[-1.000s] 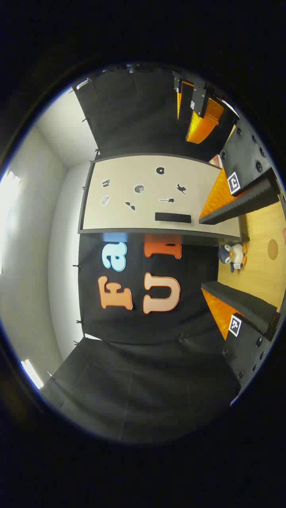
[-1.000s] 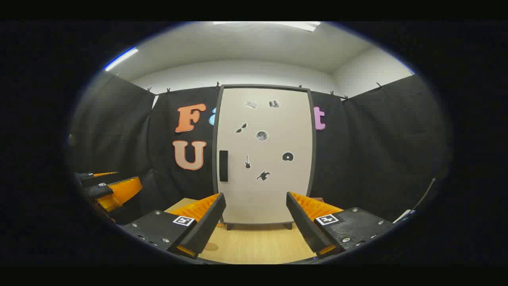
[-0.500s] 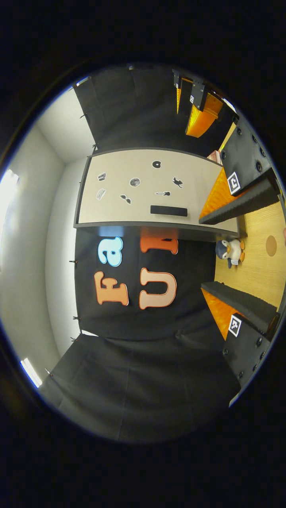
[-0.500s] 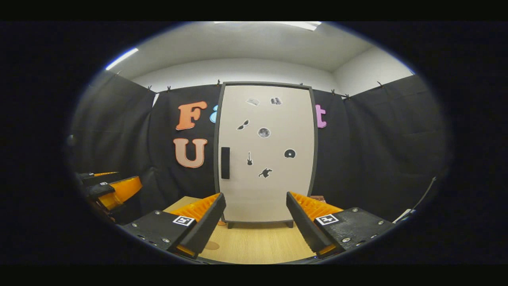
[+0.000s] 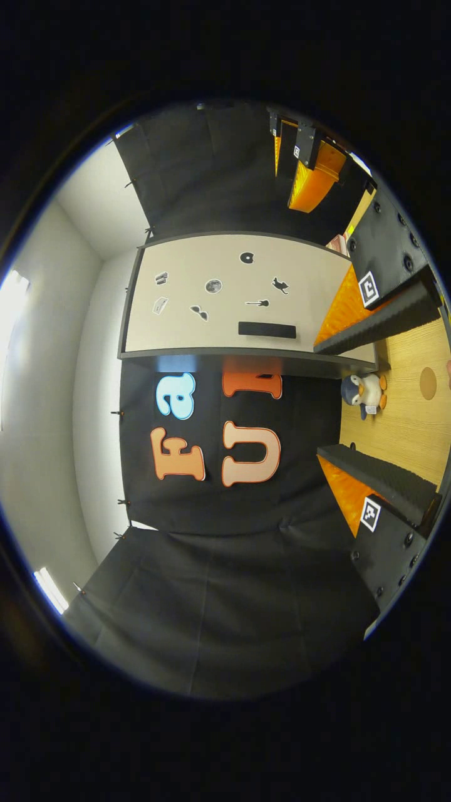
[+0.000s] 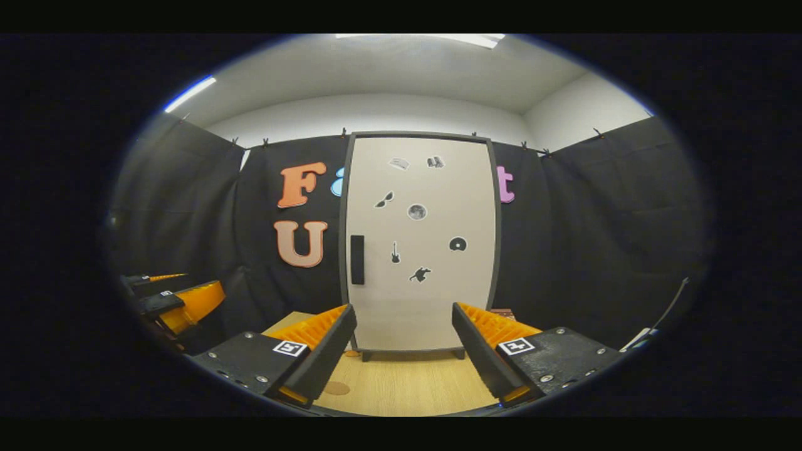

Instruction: Open the cabinet door with the right hand, grasp the bottle in the cabinet with the left hand and place it on the coaster, then close the cabinet door with the right hand.

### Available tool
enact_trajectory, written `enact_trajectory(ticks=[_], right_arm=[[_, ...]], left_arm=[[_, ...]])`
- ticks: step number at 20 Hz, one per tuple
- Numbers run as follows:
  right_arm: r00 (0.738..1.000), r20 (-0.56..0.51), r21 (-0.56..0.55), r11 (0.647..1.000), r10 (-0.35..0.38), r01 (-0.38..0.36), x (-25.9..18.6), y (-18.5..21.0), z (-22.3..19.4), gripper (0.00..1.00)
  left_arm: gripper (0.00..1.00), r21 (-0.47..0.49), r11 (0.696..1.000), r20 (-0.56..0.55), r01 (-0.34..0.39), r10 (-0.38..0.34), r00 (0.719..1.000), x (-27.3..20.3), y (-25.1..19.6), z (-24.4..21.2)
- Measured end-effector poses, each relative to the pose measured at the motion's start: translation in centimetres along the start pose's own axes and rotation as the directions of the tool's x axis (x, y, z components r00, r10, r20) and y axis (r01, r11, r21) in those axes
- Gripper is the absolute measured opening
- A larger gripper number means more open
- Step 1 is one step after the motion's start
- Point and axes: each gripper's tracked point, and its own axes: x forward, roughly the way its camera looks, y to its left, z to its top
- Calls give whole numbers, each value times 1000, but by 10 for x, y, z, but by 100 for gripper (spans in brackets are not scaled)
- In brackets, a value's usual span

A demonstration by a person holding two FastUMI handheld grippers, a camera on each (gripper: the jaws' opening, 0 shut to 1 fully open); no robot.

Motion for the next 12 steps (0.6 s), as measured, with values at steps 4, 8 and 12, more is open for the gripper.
enact_trajectory(ticks=[4,8,12], right_arm=[[1000,0,0,1000,0,0,2,2,0,95],[1000,-4,-3,1000,5,-5,7,7,0,95],[1000,-7,1,1000,13,-13,20,16,0,97]], left_arm=[[94,-13,1000,-8,6,-6,1000,1,0,-3],[94,-14,1000,-17,3,-4,1000,3,5,-6],[94,-11,1000,-20,-3,2,1000,7,11,-8]])
